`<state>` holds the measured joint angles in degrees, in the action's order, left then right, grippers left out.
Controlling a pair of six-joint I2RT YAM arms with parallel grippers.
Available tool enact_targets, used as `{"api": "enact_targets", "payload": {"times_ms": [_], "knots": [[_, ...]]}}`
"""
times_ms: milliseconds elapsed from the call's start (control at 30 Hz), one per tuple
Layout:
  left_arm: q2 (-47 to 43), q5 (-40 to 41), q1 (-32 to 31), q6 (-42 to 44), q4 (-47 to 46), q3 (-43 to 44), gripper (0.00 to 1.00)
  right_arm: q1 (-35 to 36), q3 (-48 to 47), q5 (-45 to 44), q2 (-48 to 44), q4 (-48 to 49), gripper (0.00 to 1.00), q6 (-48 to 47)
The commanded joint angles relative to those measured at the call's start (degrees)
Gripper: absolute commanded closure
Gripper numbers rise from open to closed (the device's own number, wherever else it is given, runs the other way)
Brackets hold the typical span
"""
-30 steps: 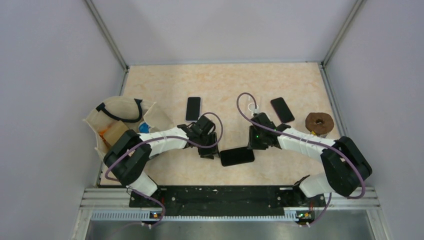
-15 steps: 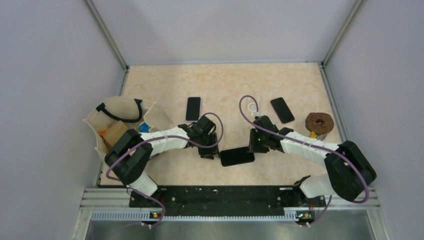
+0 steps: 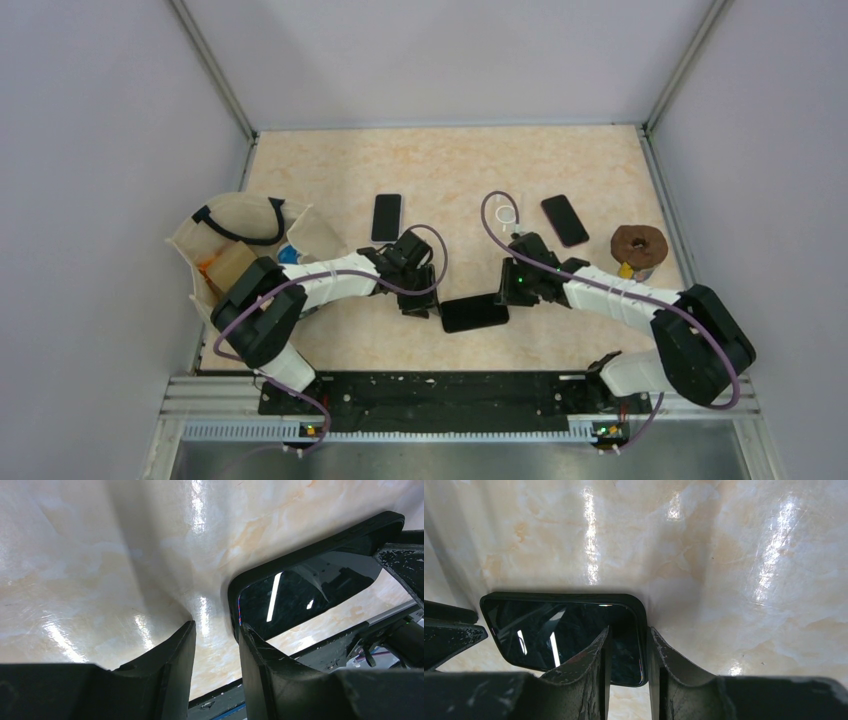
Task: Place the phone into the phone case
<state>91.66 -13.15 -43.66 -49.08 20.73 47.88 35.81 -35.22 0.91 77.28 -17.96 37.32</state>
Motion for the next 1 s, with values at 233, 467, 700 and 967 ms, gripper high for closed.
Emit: {"api": "enact_targets", "payload": {"times_ms": [233, 467, 700, 967], "knots": [[0.01, 0.75, -0.24, 1.26, -0.49, 1.27, 0.57, 7.51, 4.11, -9.78, 9.39, -3.00, 0.75, 3.60], [0.46, 0.69, -0.28, 1.33, -0.44, 1.34, 0.57, 13.81, 3.14, -11.63, 16.60, -0.49, 0.77, 8.78], [0.23, 1.06, -0.26, 1.44, -0.15, 1.19, 0.57, 15.16, 2.49, -12.47, 17.98, 0.87, 0.83, 10.44], [-3.20, 4.22, -0.22, 0.92, 1.15, -0.18, 0.55, 15.50, -5.23, -10.31, 17.20, 0.26, 0.89, 7.51]]}}
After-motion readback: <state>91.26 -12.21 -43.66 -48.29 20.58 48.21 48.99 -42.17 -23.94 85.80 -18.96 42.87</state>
